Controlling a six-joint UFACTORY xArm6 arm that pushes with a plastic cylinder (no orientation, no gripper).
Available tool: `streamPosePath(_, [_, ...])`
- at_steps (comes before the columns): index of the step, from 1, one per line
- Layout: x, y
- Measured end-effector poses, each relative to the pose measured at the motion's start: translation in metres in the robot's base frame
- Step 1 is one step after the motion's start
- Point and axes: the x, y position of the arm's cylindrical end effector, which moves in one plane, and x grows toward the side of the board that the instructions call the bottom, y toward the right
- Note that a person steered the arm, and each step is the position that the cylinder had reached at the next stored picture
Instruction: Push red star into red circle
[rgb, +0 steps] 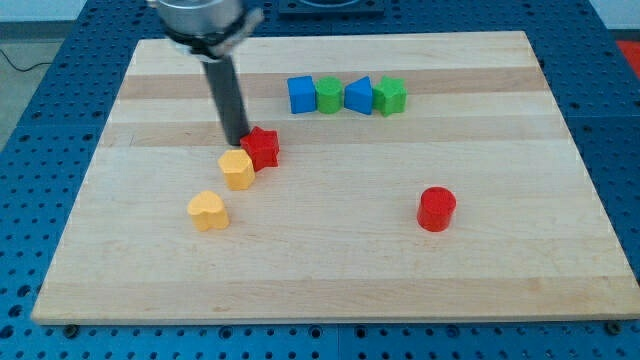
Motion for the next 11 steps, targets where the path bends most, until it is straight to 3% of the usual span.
streamPosePath(1, [0.021, 0.078])
streamPosePath(2, [0.031, 0.113])
streamPosePath(4, [0.004, 0.081])
streamPosePath(5, [0.017, 0.039])
streamPosePath(6, [0.047, 0.046])
streamPosePath(7, [0.073, 0.098])
streamPosePath(11, [0.104, 0.131])
